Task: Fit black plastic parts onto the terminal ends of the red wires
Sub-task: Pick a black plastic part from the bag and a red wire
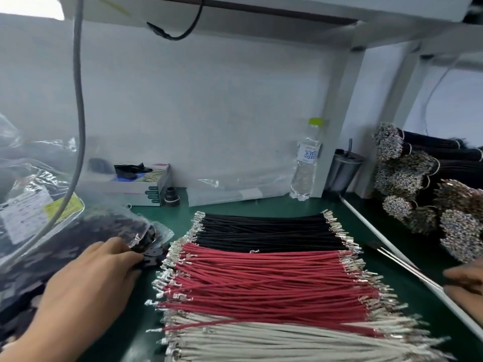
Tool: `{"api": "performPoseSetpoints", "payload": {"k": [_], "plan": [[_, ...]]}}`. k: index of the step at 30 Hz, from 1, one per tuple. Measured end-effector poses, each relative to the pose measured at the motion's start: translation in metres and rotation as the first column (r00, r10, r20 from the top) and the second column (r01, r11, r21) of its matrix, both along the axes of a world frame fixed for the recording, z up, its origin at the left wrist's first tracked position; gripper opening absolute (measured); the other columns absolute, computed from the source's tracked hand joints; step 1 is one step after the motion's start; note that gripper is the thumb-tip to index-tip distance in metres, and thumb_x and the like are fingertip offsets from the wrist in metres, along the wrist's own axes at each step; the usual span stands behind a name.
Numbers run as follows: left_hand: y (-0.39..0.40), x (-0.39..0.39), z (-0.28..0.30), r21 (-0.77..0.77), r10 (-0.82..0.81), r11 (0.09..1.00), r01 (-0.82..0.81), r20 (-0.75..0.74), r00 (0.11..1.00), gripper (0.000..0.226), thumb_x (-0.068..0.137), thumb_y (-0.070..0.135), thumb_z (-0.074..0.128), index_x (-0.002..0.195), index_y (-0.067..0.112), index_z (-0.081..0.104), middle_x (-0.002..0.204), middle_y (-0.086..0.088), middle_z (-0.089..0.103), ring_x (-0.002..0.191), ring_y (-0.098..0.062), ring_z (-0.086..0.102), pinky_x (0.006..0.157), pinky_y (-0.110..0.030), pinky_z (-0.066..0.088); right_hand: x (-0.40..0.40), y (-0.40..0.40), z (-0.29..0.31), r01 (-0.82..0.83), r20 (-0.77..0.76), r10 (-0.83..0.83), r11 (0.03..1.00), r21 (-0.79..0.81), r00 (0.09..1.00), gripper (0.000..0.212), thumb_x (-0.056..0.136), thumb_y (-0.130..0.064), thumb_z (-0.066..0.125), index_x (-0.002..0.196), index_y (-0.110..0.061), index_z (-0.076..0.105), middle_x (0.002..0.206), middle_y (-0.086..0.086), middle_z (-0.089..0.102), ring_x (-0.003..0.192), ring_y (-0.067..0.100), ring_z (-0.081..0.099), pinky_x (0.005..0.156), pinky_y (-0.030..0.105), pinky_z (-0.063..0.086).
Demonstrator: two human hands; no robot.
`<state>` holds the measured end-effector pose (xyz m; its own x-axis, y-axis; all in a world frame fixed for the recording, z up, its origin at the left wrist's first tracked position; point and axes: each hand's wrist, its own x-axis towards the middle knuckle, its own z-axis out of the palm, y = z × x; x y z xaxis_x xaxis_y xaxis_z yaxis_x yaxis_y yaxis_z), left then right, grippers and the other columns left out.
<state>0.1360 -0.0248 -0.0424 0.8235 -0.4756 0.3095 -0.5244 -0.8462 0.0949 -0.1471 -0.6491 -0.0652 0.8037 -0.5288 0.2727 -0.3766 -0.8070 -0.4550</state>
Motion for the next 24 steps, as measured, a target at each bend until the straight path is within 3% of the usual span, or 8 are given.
{"api": "performPoseSetpoints", "payload": {"k": [3,5,9,12,15,17,21,24], "plan": [[-0.006,-0.001,0.001,-0.007,0.057,0.998,-0.057,0.042,0.998,0.027,0.080,0.038,0.082,0.106,0.034,0.076,0.095,0.013,0.058,0.096,-0.020,0.066,0.067,-0.037,0.059,0.042,0.133,0.082,-0.034,-0.037,0.027,0.980,-0.196,0.999,0.023,0.078,-0.056,0.067,0.096,-0.067,0.058,0.097,-0.028,0.062,0.085,-0.008,0.058,0.066,0.019,0.047],[-0.011,-0.004,-0.001,0.032,0.082,0.996,-0.085,0.086,0.993,0.027,0.089,0.045,0.071,0.113,0.034,0.072,0.106,0.010,0.055,0.105,-0.019,0.060,0.075,-0.037,0.058,0.070,0.221,0.107,-0.089,0.113,0.121,0.964,-0.252,0.986,0.011,0.081,-0.058,0.063,0.091,-0.057,0.068,0.100,-0.035,0.062,0.090,-0.014,0.057,0.065,0.011,0.040],[-0.011,-0.010,-0.001,0.020,0.092,0.995,-0.095,0.116,0.989,0.019,0.094,0.044,0.064,0.107,0.035,0.075,0.110,0.012,0.056,0.107,-0.015,0.058,0.077,-0.034,0.057,0.155,0.303,0.116,-0.396,-0.011,0.397,0.910,-0.121,0.918,0.012,0.088,-0.031,0.073,0.096,-0.039,0.077,0.095,-0.021,0.070,0.091,-0.003,0.062,0.087,0.029,0.051],[-0.009,-0.013,0.003,0.048,0.081,0.995,-0.088,0.138,0.987,0.020,0.095,0.048,0.060,0.106,0.039,0.074,0.104,0.021,0.061,0.102,-0.007,0.057,0.074,-0.027,0.056,0.209,0.325,0.098,-0.428,-0.116,0.415,0.896,-0.123,0.902,0.022,0.093,-0.033,0.069,0.114,-0.034,0.074,0.116,-0.014,0.072,0.107,0.007,0.064,0.095,0.027,0.048],[-0.008,-0.016,0.007,0.039,0.070,0.996,-0.075,0.125,0.990,0.015,0.090,0.047,0.070,0.096,0.036,0.078,0.093,0.018,0.063,0.094,-0.010,0.061,0.066,-0.030,0.058,0.235,0.329,0.076,-0.407,-0.179,0.380,0.901,-0.147,0.907,0.029,0.092,-0.040,0.068,0.120,-0.031,0.071,0.122,-0.009,0.069,0.112,0.015,0.064,0.087,0.029,0.046],[-0.007,-0.016,0.007,0.025,0.068,0.997,-0.072,0.127,0.989,0.017,0.090,0.050,0.070,0.096,0.037,0.079,0.093,0.015,0.057,0.094,-0.011,0.061,0.064,-0.029,0.056,0.238,0.329,0.074,-0.400,-0.184,0.373,0.905,-0.144,0.909,0.019,0.090,-0.038,0.071,0.108,-0.031,0.075,0.110,-0.012,0.072,0.102,0.013,0.066,0.079,0.027,0.045],[-0.005,-0.012,0.007,-0.002,0.065,0.998,-0.065,0.118,0.991,0.031,0.096,0.060,0.053,0.104,0.038,0.073,0.102,0.018,0.049,0.103,-0.007,0.056,0.077,-0.024,0.050,0.223,0.317,0.094,-0.383,-0.116,0.368,0.906,-0.180,0.923,0.004,0.081,-0.042,0.077,0.081,-0.038,0.076,0.078,-0.023,0.066,0.077,-0.004,0.061,0.069,0.026,0.046],[-0.007,-0.014,0.016,-0.067,0.087,0.995,-0.079,0.135,0.987,0.025,0.093,0.057,0.060,0.099,0.035,0.070,0.096,0.015,0.055,0.096,-0.011,0.062,0.073,-0.029,0.051,0.201,0.303,0.105,-0.408,-0.274,0.379,0.911,-0.057,0.884,0.014,0.069,-0.037,0.083,0.073,-0.047,0.074,0.073,-0.029,0.069,0.072,-0.010,0.062,0.068,0.020,0.049]]}}
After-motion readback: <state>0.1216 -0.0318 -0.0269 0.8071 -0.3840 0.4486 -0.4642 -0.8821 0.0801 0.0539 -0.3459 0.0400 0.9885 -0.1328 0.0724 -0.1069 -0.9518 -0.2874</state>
